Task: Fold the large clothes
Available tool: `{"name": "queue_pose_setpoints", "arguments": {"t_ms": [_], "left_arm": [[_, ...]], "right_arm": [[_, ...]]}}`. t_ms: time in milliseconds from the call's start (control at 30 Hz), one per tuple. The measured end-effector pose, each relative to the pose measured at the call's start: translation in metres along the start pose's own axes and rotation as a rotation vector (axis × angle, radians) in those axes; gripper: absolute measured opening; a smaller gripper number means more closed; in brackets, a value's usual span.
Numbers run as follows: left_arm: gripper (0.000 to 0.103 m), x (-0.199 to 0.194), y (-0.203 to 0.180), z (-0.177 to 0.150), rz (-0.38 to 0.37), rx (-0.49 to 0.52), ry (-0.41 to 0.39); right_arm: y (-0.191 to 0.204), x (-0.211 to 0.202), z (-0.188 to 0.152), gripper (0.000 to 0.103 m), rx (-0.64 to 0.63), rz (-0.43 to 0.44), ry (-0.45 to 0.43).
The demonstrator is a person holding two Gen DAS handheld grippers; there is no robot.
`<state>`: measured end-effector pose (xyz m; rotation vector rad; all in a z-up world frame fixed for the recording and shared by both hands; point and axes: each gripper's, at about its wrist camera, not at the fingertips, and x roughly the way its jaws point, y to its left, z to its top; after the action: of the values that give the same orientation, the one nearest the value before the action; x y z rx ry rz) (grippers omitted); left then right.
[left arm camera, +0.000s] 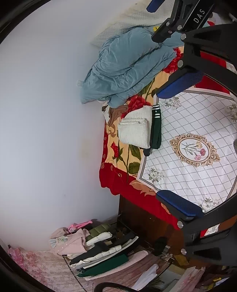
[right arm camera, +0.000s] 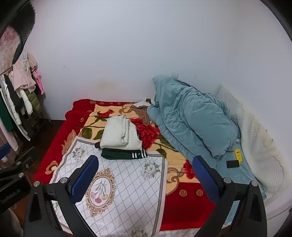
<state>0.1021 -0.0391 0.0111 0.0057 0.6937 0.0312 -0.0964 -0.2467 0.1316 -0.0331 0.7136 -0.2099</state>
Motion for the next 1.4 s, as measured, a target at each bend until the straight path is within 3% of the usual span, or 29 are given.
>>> {"name": "queue_pose_setpoints", "arguments": {"t_ms": [1400], "left_arm": [[0.102,-0.009,0.009,-0.002,0.008,-0.002,-0.009]], "right_arm": [[0.005,-0.009,-0.011,0.103,0.026,-0.013,-0.009]]}}
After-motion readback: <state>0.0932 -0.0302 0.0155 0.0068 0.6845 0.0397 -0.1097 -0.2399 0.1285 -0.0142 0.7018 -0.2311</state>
